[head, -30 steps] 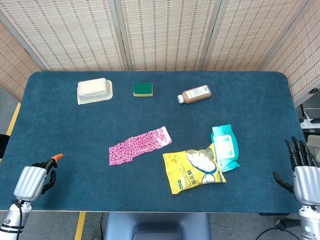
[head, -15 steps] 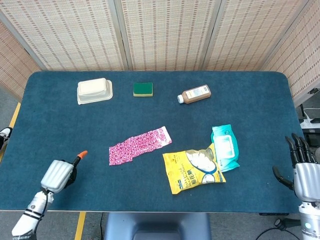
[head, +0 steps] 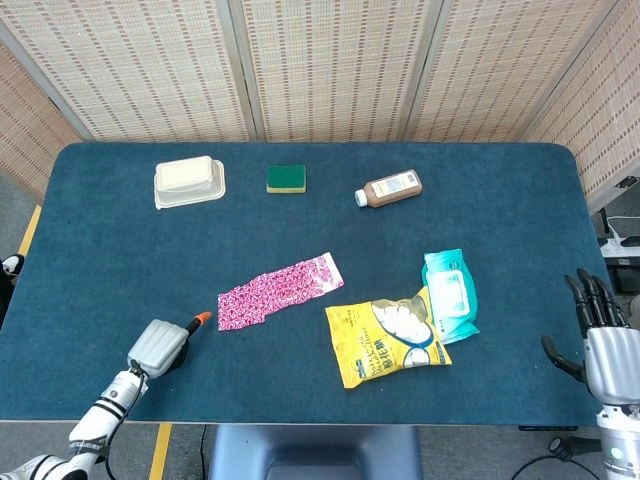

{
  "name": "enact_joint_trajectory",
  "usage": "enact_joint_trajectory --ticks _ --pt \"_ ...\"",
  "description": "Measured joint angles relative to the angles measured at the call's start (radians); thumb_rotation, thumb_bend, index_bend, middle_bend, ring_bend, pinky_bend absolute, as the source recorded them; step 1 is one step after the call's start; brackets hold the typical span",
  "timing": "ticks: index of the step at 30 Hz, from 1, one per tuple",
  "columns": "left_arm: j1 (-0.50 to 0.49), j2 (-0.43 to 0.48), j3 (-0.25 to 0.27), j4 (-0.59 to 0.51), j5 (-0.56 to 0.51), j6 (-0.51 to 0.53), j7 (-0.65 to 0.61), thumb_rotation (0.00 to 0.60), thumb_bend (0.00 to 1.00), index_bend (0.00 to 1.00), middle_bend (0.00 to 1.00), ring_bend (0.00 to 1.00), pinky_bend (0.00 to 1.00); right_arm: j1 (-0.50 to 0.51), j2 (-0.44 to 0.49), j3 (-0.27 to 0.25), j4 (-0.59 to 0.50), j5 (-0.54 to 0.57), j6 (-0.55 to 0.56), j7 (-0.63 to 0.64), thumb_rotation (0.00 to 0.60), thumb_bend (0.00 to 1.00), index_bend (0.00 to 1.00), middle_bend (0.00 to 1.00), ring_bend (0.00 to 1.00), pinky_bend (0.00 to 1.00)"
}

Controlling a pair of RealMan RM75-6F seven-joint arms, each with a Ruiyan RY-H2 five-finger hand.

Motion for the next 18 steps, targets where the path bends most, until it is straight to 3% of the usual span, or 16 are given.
enact_joint_trajectory --ticks 9,18 --pt "-0.058 -0.1 -0.02 0.047 -0.111 -0.047 0.099 0.6 0.81 0.09 0.72 0.78 0.69 0.003 0.006 0.0 -0.007 0.009 -0.021 -0.003 0.6 0.22 0.0 0.0 0.0 0.22" --pt "-0.081 -0.129 -0.013 0.079 -0.209 -0.053 0.173 0.6 0.81 0.1 0.72 0.78 0.69 0.003 0.012 -0.001 -0.013 0.008 -0.028 0.0 0.6 0.22 0.0 0.0 0.0 0.22"
